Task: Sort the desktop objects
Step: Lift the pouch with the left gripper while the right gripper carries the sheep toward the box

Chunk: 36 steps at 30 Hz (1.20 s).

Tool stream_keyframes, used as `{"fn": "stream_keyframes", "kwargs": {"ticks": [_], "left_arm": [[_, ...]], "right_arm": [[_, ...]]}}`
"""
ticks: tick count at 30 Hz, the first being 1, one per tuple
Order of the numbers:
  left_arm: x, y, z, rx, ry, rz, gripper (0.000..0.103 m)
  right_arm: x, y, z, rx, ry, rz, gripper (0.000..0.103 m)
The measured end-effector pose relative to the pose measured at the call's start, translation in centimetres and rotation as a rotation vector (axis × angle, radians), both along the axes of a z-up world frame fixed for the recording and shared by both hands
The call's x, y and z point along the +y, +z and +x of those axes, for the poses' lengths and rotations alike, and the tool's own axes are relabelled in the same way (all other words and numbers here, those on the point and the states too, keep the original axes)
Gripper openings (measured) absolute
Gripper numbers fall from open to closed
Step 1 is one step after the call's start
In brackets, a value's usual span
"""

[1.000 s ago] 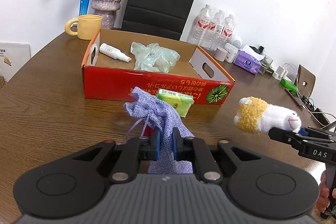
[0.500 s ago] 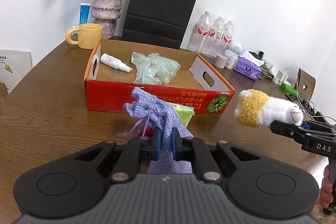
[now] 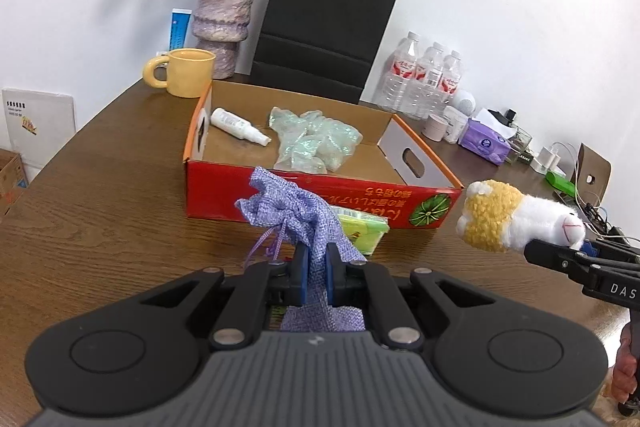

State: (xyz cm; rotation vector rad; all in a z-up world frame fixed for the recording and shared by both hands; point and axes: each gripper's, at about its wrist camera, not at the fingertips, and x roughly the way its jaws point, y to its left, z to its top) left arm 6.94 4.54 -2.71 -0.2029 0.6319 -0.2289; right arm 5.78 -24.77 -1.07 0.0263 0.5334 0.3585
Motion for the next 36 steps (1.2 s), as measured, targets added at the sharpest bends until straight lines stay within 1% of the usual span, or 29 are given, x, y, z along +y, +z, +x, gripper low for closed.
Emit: {"fn": "stream_keyframes", "kwargs": {"ticks": [10,15,18,19,20,21,22,27,30,31,32,33,34,35,36], "left_arm": [[1.0,0.4,1.1,-0.015,0.033,-0.006,0.008],[1.1,1.5,2.4,-0.056,0.04,-0.004,0.008],[0.9,2.5,3.7,-0.085,0.04,-0.01,0.008],[0.9,2.8,4.1,-0.094,0.039,-0.012,0.008],[0.8,3.1,4.7,-0.103,0.04,-0.014,0.008],[0.7,3.3,5.2,-0.11,0.041,-0.016,0.008],[0.6,3.5,5.8,-0.114,0.041,-0.021,0.008],[0.3,3.9,8.5,-0.113,0.051,-0.035,0.008],[0.4,3.3,8.9,-0.095,0.046,-0.041,0.008],[0.5,3.0,8.8,-0.085,0.04,-0.045,0.008],[0.5,2.7,8.7,-0.075,0.034,-0.049,0.008],[0.7,2.5,8.6,-0.069,0.029,-0.05,0.008],[0.8,2.2,8.4,-0.062,0.025,-0.05,0.008],[1.0,1.8,8.1,-0.055,0.027,-0.05,0.008],[1.2,1.5,7.9,-0.044,0.029,-0.052,0.008]], "right_arm": [[0.8,0.8,1.2,-0.027,0.009,-0.008,0.046],[1.8,2.2,2.6,-0.079,0.024,-0.02,0.045],[2.9,3.1,4.1,-0.103,0.041,-0.03,0.041],[3.2,3.1,4.8,-0.103,0.044,-0.031,0.038],[3.6,3.1,5.6,-0.1,0.046,-0.032,0.032],[3.9,3.1,6.4,-0.097,0.048,-0.032,0.021],[4.3,3.0,7.2,-0.094,0.043,-0.037,0.001],[5.1,1.7,11.4,-0.023,0.036,-0.011,0.002],[4.4,1.2,10.6,0.008,0.057,-0.001,0.002],[4.1,1.1,10.2,0.017,0.066,0.001,0.009],[3.9,0.9,9.8,0.026,0.074,0.004,0.019],[3.6,0.8,9.4,0.036,0.082,0.006,0.032],[3.3,0.6,8.9,0.045,0.09,0.008,0.06],[3.0,0.5,8.5,0.054,0.098,0.01,0.074],[2.7,0.4,8.1,0.064,0.106,0.013,0.075]]}}
